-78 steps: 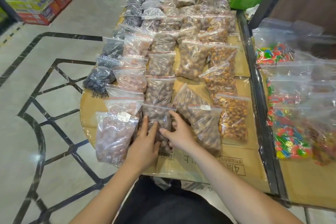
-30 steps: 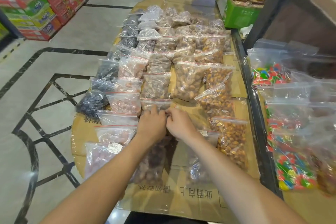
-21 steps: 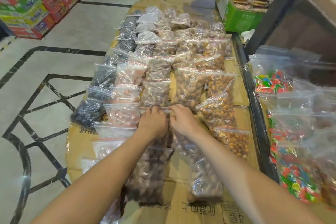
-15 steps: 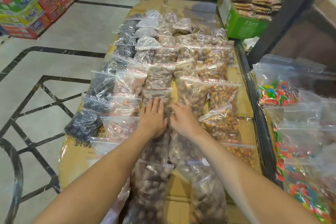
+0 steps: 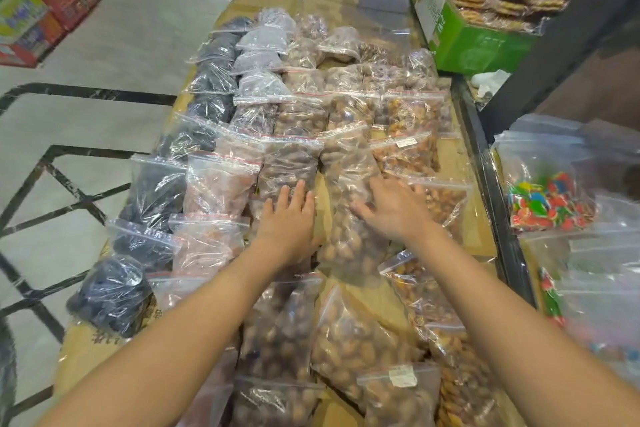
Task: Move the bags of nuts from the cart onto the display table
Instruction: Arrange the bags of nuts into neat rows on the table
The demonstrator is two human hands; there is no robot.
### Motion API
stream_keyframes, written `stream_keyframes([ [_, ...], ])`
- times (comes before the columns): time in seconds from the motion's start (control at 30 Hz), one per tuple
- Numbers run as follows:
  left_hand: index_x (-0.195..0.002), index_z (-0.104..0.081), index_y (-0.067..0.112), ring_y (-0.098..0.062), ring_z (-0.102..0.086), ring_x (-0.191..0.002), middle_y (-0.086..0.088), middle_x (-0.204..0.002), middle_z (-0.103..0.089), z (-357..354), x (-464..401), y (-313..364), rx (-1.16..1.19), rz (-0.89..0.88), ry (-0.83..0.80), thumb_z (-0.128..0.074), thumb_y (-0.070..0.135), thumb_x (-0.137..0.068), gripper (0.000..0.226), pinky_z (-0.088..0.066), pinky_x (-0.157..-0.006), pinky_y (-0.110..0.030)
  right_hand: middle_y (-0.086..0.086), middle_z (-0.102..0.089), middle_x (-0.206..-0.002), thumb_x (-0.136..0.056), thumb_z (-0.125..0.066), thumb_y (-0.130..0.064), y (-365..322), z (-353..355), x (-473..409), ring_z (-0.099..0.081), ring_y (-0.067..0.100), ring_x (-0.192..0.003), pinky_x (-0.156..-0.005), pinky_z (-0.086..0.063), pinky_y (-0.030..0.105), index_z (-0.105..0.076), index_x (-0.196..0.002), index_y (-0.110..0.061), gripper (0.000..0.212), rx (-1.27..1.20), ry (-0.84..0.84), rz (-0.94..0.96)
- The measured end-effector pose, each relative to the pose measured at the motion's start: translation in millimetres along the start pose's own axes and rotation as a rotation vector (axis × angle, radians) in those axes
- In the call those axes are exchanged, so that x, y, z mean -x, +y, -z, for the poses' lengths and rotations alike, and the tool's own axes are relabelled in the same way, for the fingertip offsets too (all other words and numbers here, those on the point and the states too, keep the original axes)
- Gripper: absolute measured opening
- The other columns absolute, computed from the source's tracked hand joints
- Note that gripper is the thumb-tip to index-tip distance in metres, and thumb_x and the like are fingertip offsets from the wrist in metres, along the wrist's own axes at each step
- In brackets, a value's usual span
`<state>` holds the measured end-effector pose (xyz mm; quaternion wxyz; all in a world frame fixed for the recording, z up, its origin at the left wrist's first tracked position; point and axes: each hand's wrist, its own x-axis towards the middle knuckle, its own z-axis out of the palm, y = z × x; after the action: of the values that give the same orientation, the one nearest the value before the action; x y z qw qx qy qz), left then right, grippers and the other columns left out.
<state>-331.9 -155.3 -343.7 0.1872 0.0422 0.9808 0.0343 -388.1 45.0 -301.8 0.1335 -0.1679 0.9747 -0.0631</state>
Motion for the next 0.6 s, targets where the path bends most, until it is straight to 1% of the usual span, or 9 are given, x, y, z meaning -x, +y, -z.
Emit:
stream_keyframes([
  [0.07,-0.156,-0.024,0.011,-0.040,-0.014,-0.151,-0.018,-0.166,-0.012,11,-11,-3,0.000,-0.010,0.155,-0.034,0.045,-0.102,0.065,-0.022,-0.120,-0.057,-0.008,-0.062,-0.091,-0.098,-0.043,-0.061,4,2,2,-0.062,0.025,-0.109,-0.106,-0.031,0.052,-0.057,-0.118,-0.017,0.051,0.047,-0.088,0.015],
  [0.17,-0.161,0.000,0.014,-0.038,0.006,-0.155,-0.013,-0.169,0.007,15,-29,-10,0.018,0.012,0.100,-0.020,0.047,-0.104,0.069,-0.006,-0.125,-0.054,-0.010,-0.064,-0.079,-0.098,-0.044,-0.061,2,10,-1,-0.061,0.018,-0.090,-0.115,-0.024,0.053,-0.064,-0.087,-0.015,0.051,0.165,-0.259,0.027],
  [0.23,-0.161,0.001,0.013,-0.040,0.008,-0.154,-0.013,-0.169,0.009,19,-37,-9,-0.004,0.031,-0.017,-0.022,0.046,-0.104,0.070,-0.007,-0.124,-0.056,-0.006,-0.061,-0.074,-0.098,-0.048,-0.061,5,16,-11,-0.058,0.019,-0.080,-0.099,-0.043,0.046,-0.056,-0.081,-0.014,0.050,0.072,-0.227,0.039],
  [0.3,-0.155,-0.026,0.011,-0.045,-0.014,-0.151,-0.017,-0.166,-0.015,37,-43,-4,0.020,0.045,-0.007,-0.033,0.040,-0.103,0.061,-0.021,-0.120,-0.059,0.002,-0.063,-0.067,-0.100,-0.049,-0.056,8,23,-28,-0.057,0.020,-0.064,-0.068,-0.051,0.035,-0.062,-0.077,-0.008,0.054,-0.151,-0.073,0.040],
  [0.33,-0.144,-0.042,0.009,-0.045,-0.032,-0.142,-0.020,-0.156,-0.033,48,-47,2,0.063,0.041,0.080,-0.037,0.037,-0.102,0.050,-0.033,-0.113,-0.058,0.006,-0.067,-0.069,-0.102,-0.051,-0.051,10,24,-41,-0.060,0.020,-0.062,-0.062,-0.051,0.033,-0.068,-0.081,-0.006,0.052,-0.253,0.020,0.024],
  [0.4,-0.128,-0.053,0.007,-0.038,-0.054,-0.118,-0.019,-0.133,-0.053,61,-63,12,0.247,0.026,0.255,-0.042,0.029,-0.101,0.037,-0.047,-0.097,-0.049,0.006,-0.073,-0.091,-0.104,-0.054,-0.033,12,26,-70,-0.067,0.017,-0.080,-0.074,-0.058,0.033,-0.071,-0.105,-0.009,0.029,-0.361,0.159,-0.026],
  [0.47,-0.135,-0.048,0.006,-0.035,-0.058,-0.116,-0.018,-0.136,-0.053,63,-83,24,0.538,0.077,0.233,-0.047,0.031,-0.100,0.043,-0.050,-0.096,-0.047,0.006,-0.069,-0.118,-0.104,-0.054,-0.020,12,24,-95,-0.063,0.021,-0.109,-0.099,-0.054,0.041,-0.065,-0.122,-0.011,0.023,-0.366,0.209,0.002],
  [0.53,-0.152,-0.025,0.007,-0.041,-0.048,-0.132,-0.025,-0.154,-0.034,59,-96,36,0.762,0.171,0.064,-0.054,0.045,-0.095,0.074,-0.044,-0.108,-0.051,0.004,-0.064,-0.129,-0.105,-0.051,-0.021,13,20,-112,-0.056,0.024,-0.123,-0.110,-0.046,0.045,-0.061,-0.129,-0.016,0.026,-0.267,0.206,0.073],
  [0.6,-0.159,-0.002,0.014,-0.046,-0.037,-0.140,-0.022,-0.161,-0.010,50,-101,45,0.814,0.237,-0.006,-0.060,0.055,-0.088,0.100,-0.039,-0.112,-0.053,0.008,-0.054,-0.144,-0.107,-0.046,-0.021,15,17,-118,-0.051,0.027,-0.132,-0.117,-0.040,0.044,-0.049,-0.145,-0.015,0.038,-0.266,0.127,0.072],
])
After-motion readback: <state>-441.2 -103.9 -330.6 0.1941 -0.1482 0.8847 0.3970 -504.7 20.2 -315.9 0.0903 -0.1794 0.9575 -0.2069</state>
